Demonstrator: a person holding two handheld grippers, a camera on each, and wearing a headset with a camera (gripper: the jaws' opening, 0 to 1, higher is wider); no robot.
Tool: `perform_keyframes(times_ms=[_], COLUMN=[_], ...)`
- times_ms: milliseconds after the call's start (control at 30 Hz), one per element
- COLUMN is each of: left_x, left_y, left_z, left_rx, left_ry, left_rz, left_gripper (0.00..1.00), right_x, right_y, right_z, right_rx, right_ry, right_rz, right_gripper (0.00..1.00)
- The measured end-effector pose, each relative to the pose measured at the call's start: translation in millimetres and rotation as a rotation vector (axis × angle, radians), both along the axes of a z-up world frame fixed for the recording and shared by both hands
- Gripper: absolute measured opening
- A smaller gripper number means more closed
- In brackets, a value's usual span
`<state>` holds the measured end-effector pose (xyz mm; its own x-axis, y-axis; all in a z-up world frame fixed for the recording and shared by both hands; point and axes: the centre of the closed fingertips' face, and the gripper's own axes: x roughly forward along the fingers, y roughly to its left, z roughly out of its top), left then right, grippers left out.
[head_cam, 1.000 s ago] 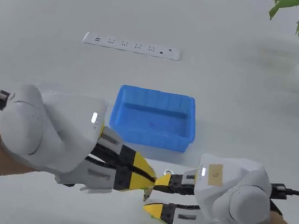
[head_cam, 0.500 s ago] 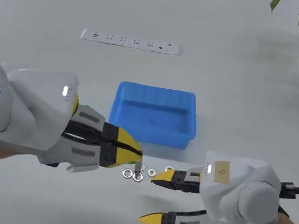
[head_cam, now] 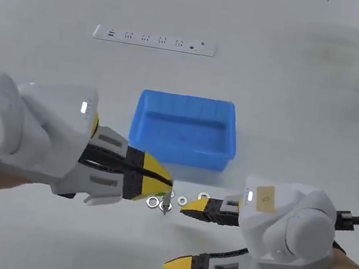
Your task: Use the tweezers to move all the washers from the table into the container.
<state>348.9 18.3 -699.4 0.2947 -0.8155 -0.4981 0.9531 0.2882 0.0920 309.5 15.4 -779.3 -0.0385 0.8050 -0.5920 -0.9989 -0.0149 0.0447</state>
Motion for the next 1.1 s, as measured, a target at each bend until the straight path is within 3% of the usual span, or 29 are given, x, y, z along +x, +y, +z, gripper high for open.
perform_keyframes(times_ms=[100, 467, 1100], left_x=[-1.8, -3.7, -0.2], left_y=[2.3, 8.0, 13.3], left_z=[-0.1, -1.6, -4.1], left_rx=[-0.001, 0.049, 0.076], left_ry=[0.024, 0.031, 0.025], left_rz=[-0.011, -0.052, -0.041], left_gripper=[0.04, 0.04, 0.04], right_x=[2.4, 24.0, 36.2], right_y=[3.0, 22.8, 36.9], right_z=[0.5, 3.3, 0.5], right_rx=[0.005, 0.017, 0.016], right_ry=[0.000, -0.024, -0.054], right_rz=[-0.001, 0.010, 0.044], right_gripper=[0.46, 0.43, 0.15])
